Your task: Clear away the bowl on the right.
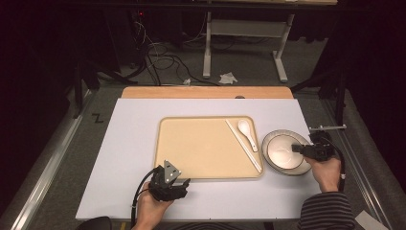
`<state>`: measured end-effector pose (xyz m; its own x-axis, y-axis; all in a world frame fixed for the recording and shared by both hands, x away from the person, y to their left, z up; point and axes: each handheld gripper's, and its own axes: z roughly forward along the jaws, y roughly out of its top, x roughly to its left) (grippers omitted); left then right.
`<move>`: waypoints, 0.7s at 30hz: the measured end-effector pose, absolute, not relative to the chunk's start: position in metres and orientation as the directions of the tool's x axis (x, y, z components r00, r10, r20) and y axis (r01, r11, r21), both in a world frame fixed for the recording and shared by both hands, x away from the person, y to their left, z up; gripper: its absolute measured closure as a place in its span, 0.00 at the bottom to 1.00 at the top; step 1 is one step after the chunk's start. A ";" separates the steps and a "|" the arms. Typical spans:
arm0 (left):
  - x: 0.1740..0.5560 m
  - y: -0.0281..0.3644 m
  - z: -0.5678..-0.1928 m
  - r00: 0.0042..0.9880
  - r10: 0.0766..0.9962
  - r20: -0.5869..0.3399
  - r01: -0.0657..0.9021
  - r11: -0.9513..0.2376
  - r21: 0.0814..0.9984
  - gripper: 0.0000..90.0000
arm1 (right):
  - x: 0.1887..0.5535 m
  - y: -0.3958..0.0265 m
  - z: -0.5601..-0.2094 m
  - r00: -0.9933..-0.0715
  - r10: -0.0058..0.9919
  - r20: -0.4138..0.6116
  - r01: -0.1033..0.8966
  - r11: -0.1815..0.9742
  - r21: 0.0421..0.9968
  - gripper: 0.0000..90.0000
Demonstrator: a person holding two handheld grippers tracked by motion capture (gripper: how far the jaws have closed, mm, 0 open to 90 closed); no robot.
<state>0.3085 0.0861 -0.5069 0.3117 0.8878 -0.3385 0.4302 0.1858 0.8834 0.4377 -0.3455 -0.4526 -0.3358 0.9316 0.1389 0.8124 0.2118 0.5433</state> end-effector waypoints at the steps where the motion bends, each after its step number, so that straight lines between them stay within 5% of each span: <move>1: 0.308 0.086 -0.507 0.310 0.888 -0.340 0.430 0.188 0.883 0.34 | 0.438 -0.346 -0.452 -0.341 0.930 0.142 0.810 0.213 0.547 0.94; 21: 0.316 0.081 -0.508 0.338 0.877 -0.342 0.448 0.170 0.878 0.35 | 0.424 -0.347 -0.440 -0.355 0.921 0.160 0.772 0.193 0.605 0.94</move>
